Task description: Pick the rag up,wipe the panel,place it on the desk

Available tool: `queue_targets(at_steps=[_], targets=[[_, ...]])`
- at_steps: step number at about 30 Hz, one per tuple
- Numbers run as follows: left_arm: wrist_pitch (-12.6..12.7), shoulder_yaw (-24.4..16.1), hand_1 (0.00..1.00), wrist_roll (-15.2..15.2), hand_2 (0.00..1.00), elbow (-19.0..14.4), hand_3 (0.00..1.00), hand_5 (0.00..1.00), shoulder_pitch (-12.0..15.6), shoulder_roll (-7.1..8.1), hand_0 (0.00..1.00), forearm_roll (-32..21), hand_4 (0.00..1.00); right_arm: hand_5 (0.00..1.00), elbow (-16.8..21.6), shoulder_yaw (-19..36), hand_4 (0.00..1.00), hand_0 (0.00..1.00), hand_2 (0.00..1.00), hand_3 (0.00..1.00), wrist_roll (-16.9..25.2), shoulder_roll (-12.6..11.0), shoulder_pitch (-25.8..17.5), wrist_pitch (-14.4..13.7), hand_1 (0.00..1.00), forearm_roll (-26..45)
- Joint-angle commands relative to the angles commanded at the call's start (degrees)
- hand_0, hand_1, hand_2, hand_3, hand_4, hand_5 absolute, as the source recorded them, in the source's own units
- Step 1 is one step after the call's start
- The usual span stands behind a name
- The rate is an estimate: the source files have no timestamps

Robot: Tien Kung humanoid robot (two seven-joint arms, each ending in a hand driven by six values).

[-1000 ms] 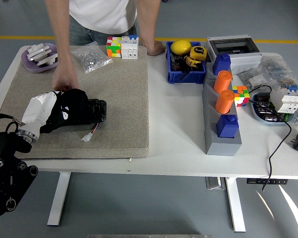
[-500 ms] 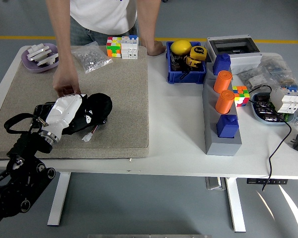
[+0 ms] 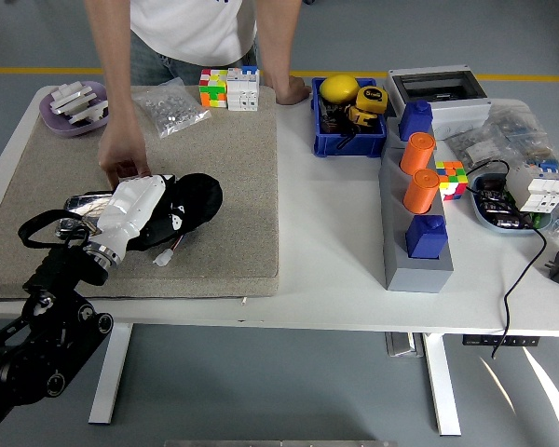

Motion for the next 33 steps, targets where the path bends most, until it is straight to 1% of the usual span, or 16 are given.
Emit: queue_targets(at_steps=[6,20,26,30,33], targets=[[0.23,-1.31,0.254,-0.21,0.634,0.67,0.473,0.002,0.35,0.15,0.249,0.17,0.002,0.54,0.0,-0.2,0.998,0.767,0.683,0.605,-0.1,0.01,-0.03,-0.02,0.644,0.11],[0.19,-7.56,0.255,-0.41,0.63,2.29,0.474,0.002,1.73,0.91,0.251,1.14,0.002,0.543,0.0,-0.11,0.998,0.766,0.683,0.606,0.01,0.06,-0.03,0.05,0.644,-0.04],[0.65,-10.26,0.254,-0.86,0.628,2.87,0.474,0.002,2.33,1.34,0.249,2.01,0.002,0.545,0.0,-0.1,0.998,0.767,0.683,0.606,0.04,0.06,-0.04,0.08,0.644,-0.03],[0.79,-11.97,0.256,-1.34,0.627,4.39,0.474,0.002,2.45,1.49,0.249,1.95,0.002,0.546,0.0,-0.47,0.998,0.767,0.683,0.606,-0.08,0.08,-0.13,0.07,0.644,0.33],[1.02,-13.46,0.261,-1.54,0.625,4.93,0.477,0.002,2.77,1.48,0.25,2.3,0.002,0.547,0.0,-0.53,0.998,0.767,0.683,0.606,-0.13,0.06,-0.11,0.04,0.644,0.43]])
